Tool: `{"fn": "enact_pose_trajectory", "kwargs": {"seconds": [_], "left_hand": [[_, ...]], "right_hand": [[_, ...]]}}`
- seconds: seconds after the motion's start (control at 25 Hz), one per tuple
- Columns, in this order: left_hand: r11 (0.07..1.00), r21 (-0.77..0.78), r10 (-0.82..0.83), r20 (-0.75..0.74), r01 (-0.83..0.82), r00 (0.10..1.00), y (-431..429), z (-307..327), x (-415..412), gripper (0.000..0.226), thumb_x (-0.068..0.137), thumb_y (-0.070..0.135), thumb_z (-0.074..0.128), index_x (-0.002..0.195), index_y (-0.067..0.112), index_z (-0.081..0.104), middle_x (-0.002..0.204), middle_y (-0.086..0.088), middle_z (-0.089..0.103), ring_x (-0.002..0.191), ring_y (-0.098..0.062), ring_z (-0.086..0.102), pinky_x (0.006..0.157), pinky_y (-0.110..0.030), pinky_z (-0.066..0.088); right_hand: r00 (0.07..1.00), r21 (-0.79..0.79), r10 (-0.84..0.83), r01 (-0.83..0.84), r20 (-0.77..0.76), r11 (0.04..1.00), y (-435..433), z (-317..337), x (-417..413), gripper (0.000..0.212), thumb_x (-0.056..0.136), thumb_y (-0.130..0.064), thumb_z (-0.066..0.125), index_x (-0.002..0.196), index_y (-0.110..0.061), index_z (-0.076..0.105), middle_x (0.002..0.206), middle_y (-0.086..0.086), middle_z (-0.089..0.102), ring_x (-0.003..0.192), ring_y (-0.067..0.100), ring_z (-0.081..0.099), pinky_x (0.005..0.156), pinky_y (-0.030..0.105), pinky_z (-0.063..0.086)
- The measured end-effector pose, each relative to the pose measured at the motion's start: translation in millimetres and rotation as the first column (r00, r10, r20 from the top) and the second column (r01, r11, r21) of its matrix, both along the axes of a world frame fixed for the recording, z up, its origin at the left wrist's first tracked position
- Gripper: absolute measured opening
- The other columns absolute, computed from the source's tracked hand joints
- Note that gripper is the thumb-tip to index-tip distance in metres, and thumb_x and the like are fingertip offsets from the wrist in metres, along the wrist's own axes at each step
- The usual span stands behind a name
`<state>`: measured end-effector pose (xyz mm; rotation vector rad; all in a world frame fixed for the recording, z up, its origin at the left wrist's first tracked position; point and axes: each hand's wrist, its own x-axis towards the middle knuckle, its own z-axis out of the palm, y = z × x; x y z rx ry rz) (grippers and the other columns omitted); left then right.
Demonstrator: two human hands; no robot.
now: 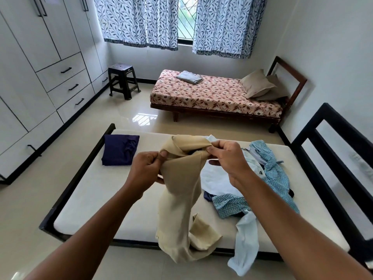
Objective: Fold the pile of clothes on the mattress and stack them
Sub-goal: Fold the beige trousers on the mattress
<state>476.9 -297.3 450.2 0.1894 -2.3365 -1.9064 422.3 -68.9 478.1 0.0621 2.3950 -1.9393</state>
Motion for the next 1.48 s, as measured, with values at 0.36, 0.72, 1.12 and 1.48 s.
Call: {"fn": "enact_pose_trajectory", "kwargs": {"seconds": [0.36, 0.72, 1.12, 1.48], "left_hand": [[0.539, -0.829, -0.275, -0.342, -0.15, 0.899, 10.1, 47.3, -5.8, 0.038, 0.088, 0.049, 0.069, 0.117, 0.025, 0.07, 0.119, 0.001, 0.065, 0.11, -0.02, 0.058, 0.089, -0.039, 0.052], [0.617, -0.77, -0.276, -0.015, 0.165, 0.961, 9.8, 56.4, -31.2, 0.015, 0.096, 0.015, 0.067, 0.089, 0.012, 0.079, 0.082, -0.003, 0.073, 0.078, -0.019, 0.067, 0.071, -0.036, 0.057], [0.884, -0.467, -0.058, -0.066, 0.021, 0.996, 29.4, 20.0, -30.8, 0.036, 0.094, 0.023, 0.07, 0.066, 0.001, 0.064, 0.059, -0.011, 0.058, 0.058, -0.02, 0.053, 0.06, -0.036, 0.046], [0.931, -0.364, 0.019, -0.005, -0.02, 1.0, 18.4, -2.4, -14.7, 0.032, 0.097, 0.029, 0.069, 0.072, 0.011, 0.075, 0.069, -0.004, 0.072, 0.073, -0.023, 0.07, 0.072, -0.044, 0.059]], "right_hand": [[0.944, 0.369, 0.274, -0.193, -0.182, 0.909, -10.6, 7.1, 0.2, 0.011, 0.097, -0.017, 0.065, 0.087, -0.016, 0.07, 0.075, 0.005, 0.069, 0.067, 0.014, 0.063, 0.067, 0.04, 0.057], [0.894, 0.736, 0.424, -0.383, 0.144, 0.558, 5.2, 32.2, -1.6, 0.014, 0.077, -0.026, 0.086, 0.087, -0.025, 0.076, 0.083, -0.009, 0.071, 0.075, 0.008, 0.066, 0.059, 0.022, 0.048], [0.798, 0.75, 0.591, -0.46, 0.115, 0.475, -46.3, 17.0, 20.2, 0.022, 0.084, -0.011, 0.057, 0.097, -0.007, 0.075, 0.09, 0.01, 0.073, 0.087, 0.029, 0.07, 0.075, 0.037, 0.058], [0.601, 0.781, 0.745, -0.598, 0.29, 0.178, -63.2, -5.2, 8.7, 0.019, 0.085, -0.003, 0.061, 0.072, -0.014, 0.053, 0.069, -0.007, 0.046, 0.064, 0.013, 0.047, 0.053, 0.017, 0.033]]}}
